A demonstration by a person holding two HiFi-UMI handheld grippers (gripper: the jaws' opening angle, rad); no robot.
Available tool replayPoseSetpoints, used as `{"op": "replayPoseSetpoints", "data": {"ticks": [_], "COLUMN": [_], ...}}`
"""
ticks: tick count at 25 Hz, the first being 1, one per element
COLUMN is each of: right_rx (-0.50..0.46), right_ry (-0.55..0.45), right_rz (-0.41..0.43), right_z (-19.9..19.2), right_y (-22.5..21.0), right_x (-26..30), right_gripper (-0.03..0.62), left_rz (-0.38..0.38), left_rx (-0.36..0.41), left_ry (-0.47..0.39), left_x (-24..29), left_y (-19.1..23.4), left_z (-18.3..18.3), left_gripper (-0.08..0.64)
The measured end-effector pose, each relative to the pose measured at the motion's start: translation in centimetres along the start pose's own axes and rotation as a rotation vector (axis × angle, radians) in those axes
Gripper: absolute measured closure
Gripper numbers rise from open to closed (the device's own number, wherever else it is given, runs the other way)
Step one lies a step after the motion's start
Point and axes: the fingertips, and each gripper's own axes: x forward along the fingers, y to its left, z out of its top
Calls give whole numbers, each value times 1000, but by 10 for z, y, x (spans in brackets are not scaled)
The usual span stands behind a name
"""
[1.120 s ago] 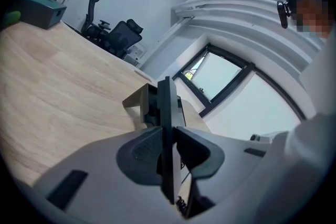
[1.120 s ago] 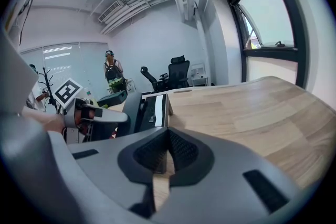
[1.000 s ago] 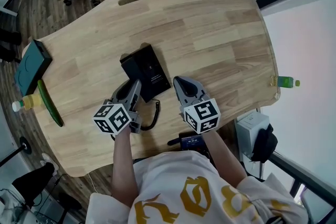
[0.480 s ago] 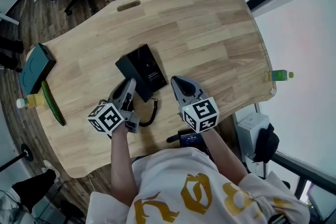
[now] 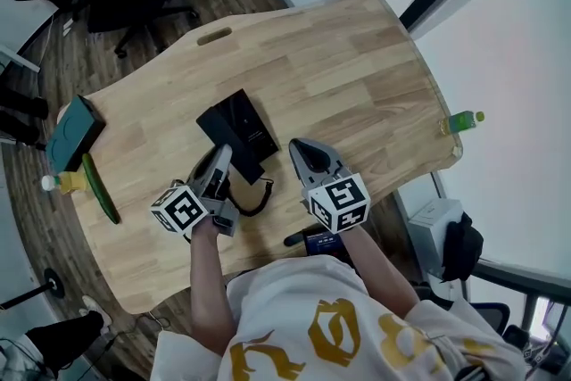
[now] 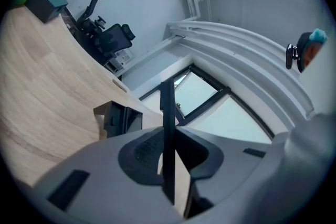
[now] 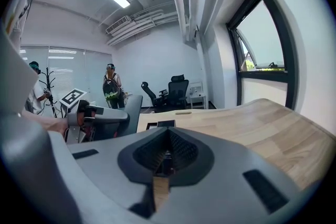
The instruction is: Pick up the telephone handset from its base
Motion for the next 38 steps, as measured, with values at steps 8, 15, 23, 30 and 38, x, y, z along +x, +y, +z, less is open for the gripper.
{"op": "replayPoseSetpoints", "data": {"ticks": [8,15,23,30,38], "right_rx": [-13,-29,-42,-33,-31], "right_ry": [-62,-115,-143,-154,-163], "right_rz": [-31,-49,-71,-60,-53], "right_z": [20,34,40,40,40], "right_y": [5,12,16,16,16], "right_x": [-22,-38,-52,-56,-59], "right_gripper": [588,588,588,588,588], "left_rz": [-109,-187,-254,-301,-320], "left_rx": [1,40,32,2,54], "left_ry": [3,25,22,4,73], "left_x": [-12,-23,-36,-45,-44], "left_y": [-38,-69,-87,-100,-108], "left_z": [2,5,8,10,-7], "left_gripper": [488,488,488,488,488]}}
